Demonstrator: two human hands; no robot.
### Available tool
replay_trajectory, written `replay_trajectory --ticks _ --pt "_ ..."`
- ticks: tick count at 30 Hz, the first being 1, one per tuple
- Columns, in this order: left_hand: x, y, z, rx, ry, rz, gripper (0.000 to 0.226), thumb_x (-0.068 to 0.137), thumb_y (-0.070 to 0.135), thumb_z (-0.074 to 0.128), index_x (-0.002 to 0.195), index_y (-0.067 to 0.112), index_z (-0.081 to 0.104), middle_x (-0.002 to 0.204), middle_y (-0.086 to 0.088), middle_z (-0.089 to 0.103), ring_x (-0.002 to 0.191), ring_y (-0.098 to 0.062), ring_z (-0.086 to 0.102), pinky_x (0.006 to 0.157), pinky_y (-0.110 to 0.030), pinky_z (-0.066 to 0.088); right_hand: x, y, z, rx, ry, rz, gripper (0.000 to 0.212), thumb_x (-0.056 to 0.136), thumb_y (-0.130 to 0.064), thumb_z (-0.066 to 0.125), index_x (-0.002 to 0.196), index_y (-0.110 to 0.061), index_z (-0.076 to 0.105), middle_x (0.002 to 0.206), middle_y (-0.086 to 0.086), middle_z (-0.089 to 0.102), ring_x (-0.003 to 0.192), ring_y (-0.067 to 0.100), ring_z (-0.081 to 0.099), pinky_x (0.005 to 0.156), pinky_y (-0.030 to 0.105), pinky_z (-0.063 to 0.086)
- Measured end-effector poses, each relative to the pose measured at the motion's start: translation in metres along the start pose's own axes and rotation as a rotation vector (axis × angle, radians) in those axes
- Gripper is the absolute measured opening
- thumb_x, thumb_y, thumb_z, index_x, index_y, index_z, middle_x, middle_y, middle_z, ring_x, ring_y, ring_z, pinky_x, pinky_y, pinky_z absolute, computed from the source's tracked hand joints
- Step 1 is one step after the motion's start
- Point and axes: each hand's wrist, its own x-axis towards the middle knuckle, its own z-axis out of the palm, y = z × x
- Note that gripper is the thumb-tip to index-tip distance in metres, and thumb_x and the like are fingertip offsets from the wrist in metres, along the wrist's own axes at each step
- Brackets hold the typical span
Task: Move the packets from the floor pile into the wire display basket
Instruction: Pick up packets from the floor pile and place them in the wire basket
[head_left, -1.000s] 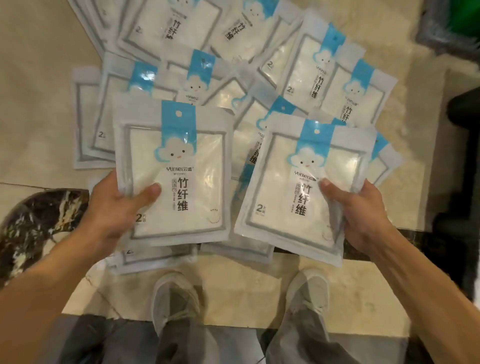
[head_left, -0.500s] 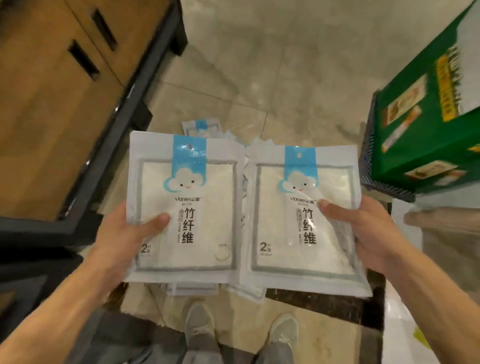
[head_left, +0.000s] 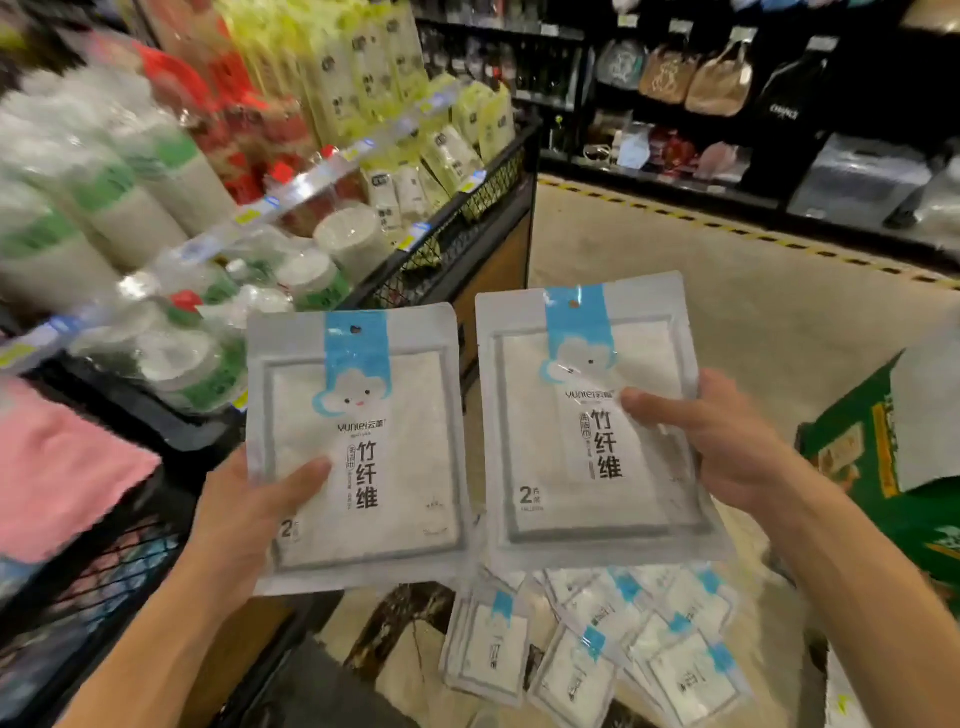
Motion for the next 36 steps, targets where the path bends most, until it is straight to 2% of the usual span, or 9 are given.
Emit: replay_trajectory --ticks 2,4,7,10,14,16,20,28,36 --pt "-0.029 0.025 -0.026 -0.037 0.036 0.045 0.066 0.059 0.025 0.095 0.116 0.005 0.068 0.105 -0.014 0.078 0.097 -0.036 0.075 0.081 -0.052 0.063 -0.016 -0.028 0.026 -0.013 -0.072 -0.041 0.025 0.087 0.005 0.068 0.112 0.003 0.071 0.095 0.014 0.079 0.078 0.023 0.077 0.066 0.032 0.064" --pt "-0.059 0.044 -0.049 -0.056 0.095 0.092 0.087 0.043 0.042 0.101 0.115 0.005 0.069 0.105 -0.015 0.078 0.095 -0.035 0.076 0.074 -0.045 0.064 -0.032 -0.048 0.051 -0.028 -0.146 -0.074 0.024 0.087 0.005 0.069 0.111 0.002 0.072 0.099 0.018 0.078 0.082 0.027 0.077 0.073 0.038 0.065" --pt "-0.110 0.060 -0.074 -0.087 0.195 0.162 0.064 0.062 0.028 0.096 0.116 0.007 0.069 0.108 -0.016 0.077 0.098 -0.037 0.075 0.084 -0.054 0.061 -0.054 -0.069 0.081 -0.041 -0.263 -0.102 0.023 0.087 0.005 0.069 0.110 0.001 0.072 0.102 0.022 0.077 0.084 0.031 0.077 0.076 0.043 0.065" --pt "-0.164 0.061 -0.091 -0.142 0.302 0.197 0.059 0.066 0.026 0.092 0.117 0.007 0.069 0.106 -0.015 0.077 0.098 -0.037 0.075 0.074 -0.043 0.064 -0.071 -0.081 0.106 -0.048 -0.406 -0.108 0.027 0.088 0.006 0.066 0.114 0.001 0.070 0.103 0.021 0.077 0.083 0.029 0.078 0.072 0.040 0.065" --pt "-0.242 0.041 -0.098 -0.197 0.515 0.191 0.101 0.026 0.054 0.101 0.111 0.009 0.071 0.102 -0.015 0.078 0.091 -0.034 0.077 0.069 -0.039 0.064 -0.092 -0.078 0.130 -0.089 -0.558 -0.088 0.030 0.088 0.002 0.070 0.118 0.001 0.069 0.105 0.022 0.077 0.091 0.036 0.077 0.071 0.044 0.065" --pt "-0.281 0.029 -0.100 -0.211 0.608 0.192 0.093 0.032 0.051 0.101 0.109 0.009 0.071 0.100 -0.015 0.078 0.091 -0.036 0.076 0.073 -0.044 0.063 -0.107 -0.070 0.141 -0.119 -0.631 -0.073 0.029 0.089 0.002 0.071 0.118 0.001 0.069 0.104 0.023 0.077 0.093 0.039 0.076 0.076 0.049 0.064" --pt "-0.353 0.006 -0.103 -0.283 0.804 0.171 0.044 0.068 0.015 0.081 0.110 0.011 0.069 0.099 -0.013 0.079 0.091 -0.035 0.076 0.086 -0.048 0.057 -0.143 -0.054 0.164 -0.177 -0.819 -0.036 0.033 0.088 -0.001 0.072 0.121 0.000 0.067 0.107 0.023 0.076 0.097 0.041 0.075 0.090 0.059 0.059" --pt "-0.480 -0.036 -0.140 -0.315 1.048 0.138 0.044 0.072 0.012 0.080 0.113 0.013 0.067 0.101 -0.010 0.079 0.096 -0.035 0.075 0.086 -0.050 0.058 -0.230 -0.018 0.222 -0.235 -1.073 -0.039 0.032 0.089 -0.003 0.071 0.121 -0.001 0.067 0.106 0.022 0.077 0.097 0.041 0.075 0.089 0.062 0.058" --pt "-0.570 -0.085 -0.219 -0.330 1.112 0.067 0.050 0.072 0.014 0.082 0.119 0.010 0.066 0.102 -0.011 0.078 0.099 -0.037 0.073 0.096 -0.061 0.053 -0.320 0.034 0.302 -0.224 -1.177 -0.039 0.034 0.088 0.002 0.071 0.123 0.001 0.068 0.110 0.023 0.076 0.098 0.040 0.075 0.072 0.042 0.064"
